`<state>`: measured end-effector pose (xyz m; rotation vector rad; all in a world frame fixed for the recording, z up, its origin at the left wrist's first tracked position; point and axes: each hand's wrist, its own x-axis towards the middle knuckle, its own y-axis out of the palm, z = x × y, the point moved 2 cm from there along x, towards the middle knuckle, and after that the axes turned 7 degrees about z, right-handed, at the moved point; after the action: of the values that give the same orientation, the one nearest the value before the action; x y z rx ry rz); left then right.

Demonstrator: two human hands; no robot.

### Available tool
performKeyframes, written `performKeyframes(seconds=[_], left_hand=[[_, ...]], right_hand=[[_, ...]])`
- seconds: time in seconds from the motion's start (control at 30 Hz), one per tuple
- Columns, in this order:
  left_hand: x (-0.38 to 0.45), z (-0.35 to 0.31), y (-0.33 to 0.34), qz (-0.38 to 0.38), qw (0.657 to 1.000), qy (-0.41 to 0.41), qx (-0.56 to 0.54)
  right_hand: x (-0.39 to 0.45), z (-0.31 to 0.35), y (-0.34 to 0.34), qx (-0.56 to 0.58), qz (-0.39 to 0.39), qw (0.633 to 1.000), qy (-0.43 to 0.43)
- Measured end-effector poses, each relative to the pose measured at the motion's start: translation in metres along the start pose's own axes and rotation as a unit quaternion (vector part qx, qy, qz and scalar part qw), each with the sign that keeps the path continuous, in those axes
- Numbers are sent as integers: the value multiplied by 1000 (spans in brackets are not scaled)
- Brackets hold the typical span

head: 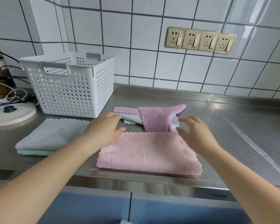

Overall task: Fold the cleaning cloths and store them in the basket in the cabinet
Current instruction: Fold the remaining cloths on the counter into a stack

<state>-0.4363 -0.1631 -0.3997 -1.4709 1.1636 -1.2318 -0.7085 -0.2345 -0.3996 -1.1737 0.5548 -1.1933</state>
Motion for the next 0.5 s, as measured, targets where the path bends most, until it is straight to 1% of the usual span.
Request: performKeyframes(seconds=[0.03, 0.1, 0.17, 0.23, 0.33, 0.5], left_hand=[[-4, -13, 2, 10, 1000, 20, -2], [-11, -39, 15, 36, 998, 51, -23], [-14, -58, 35, 61, 996, 71, -18], [-19, -66, 56, 78, 994, 82, 9], [-30, -62, 69, 96, 994, 48, 31], [-40, -52, 62, 139, 990, 17, 34]], right_hand=[[-5, 18, 4, -6, 11, 999, -35], [-15, 50, 24, -49, 60, 994, -81], [-25, 69, 51, -85, 99, 986, -99], [-35, 75, 74, -87, 110, 984, -112], [-42, 62, 88, -77, 93, 986, -115], [-43, 37, 80, -131, 127, 979, -94]])
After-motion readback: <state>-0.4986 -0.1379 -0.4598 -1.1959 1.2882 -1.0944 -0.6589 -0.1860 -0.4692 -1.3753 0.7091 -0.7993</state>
